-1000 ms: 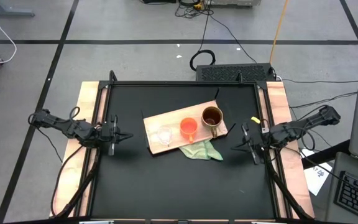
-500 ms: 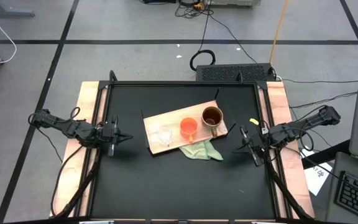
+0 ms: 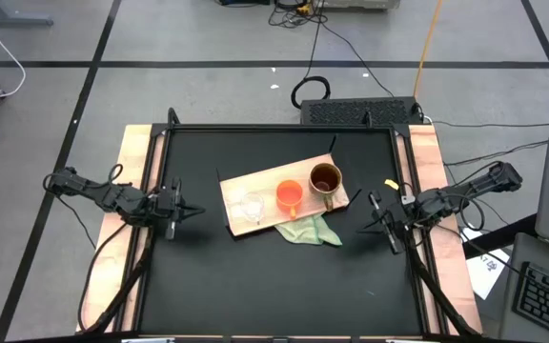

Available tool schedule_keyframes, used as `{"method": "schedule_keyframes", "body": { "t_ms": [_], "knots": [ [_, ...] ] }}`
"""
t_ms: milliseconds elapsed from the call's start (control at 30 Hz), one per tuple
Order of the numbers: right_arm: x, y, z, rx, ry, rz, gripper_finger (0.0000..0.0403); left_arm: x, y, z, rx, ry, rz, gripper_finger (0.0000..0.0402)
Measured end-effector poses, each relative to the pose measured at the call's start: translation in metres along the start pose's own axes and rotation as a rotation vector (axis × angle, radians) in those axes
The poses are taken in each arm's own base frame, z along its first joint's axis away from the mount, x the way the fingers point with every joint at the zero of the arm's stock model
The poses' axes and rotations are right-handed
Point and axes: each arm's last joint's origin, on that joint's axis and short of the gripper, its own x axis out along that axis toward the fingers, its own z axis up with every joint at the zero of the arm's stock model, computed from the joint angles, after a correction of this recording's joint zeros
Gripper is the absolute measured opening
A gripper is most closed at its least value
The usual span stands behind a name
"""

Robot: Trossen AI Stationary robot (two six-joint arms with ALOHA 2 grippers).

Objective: Stack small to large cups/mugs on shelf
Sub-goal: Return to Home Position

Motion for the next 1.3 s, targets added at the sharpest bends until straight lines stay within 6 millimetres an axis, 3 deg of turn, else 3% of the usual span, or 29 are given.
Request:
{"method": "schedule_keyframes", "body": {
  "t_ms": [1300],
  "knots": [
    [0.0002, -0.0001, -0.0013, -0.001, 0.013, -0.001, 0.0, 0.0001, 0.0005, 0.0014, -0.052, -0.014, 0.018, 0.0021]
  ]
}}
